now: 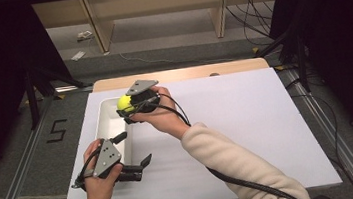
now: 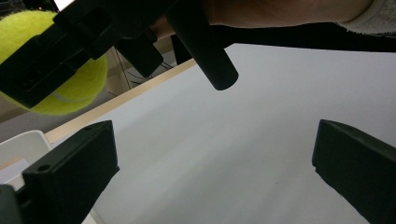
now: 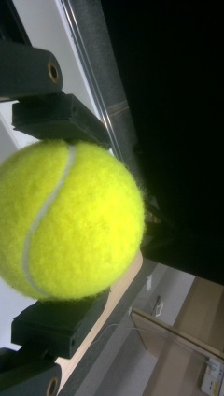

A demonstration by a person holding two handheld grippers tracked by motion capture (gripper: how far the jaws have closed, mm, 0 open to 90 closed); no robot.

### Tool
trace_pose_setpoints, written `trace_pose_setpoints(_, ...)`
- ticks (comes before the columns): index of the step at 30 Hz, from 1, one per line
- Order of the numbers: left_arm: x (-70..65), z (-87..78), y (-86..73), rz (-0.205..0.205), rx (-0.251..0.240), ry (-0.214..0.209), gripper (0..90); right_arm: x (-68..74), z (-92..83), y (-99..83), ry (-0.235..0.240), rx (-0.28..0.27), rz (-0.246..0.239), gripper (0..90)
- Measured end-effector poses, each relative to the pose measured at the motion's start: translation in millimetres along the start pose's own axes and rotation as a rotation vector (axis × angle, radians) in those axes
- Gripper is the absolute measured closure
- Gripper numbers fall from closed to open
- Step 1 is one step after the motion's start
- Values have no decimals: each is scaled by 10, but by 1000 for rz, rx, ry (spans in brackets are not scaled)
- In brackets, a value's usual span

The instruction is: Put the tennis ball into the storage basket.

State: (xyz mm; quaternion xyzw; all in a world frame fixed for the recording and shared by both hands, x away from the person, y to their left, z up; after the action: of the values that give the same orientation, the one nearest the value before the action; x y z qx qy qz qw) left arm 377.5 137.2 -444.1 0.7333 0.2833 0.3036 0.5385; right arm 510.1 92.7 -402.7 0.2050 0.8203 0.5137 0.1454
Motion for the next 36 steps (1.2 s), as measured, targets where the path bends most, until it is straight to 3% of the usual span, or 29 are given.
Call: trace_pose_setpoints(36,-19,1,-9,8,4,-10,0,96,224,77,52,34,9,264)
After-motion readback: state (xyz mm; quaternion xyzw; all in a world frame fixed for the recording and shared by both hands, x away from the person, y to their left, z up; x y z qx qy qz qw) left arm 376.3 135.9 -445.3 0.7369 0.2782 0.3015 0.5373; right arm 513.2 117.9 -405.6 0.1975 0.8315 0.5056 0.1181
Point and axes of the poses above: each handheld gripper's, and its own axes: z roughly forward along the jaws, y roughly out of its top, x roughly to its left, the point moved 7 cm from there along z, roughly forward along the jaws, and after that the axes turned 4 degrees about y, right-handed, at the moved point
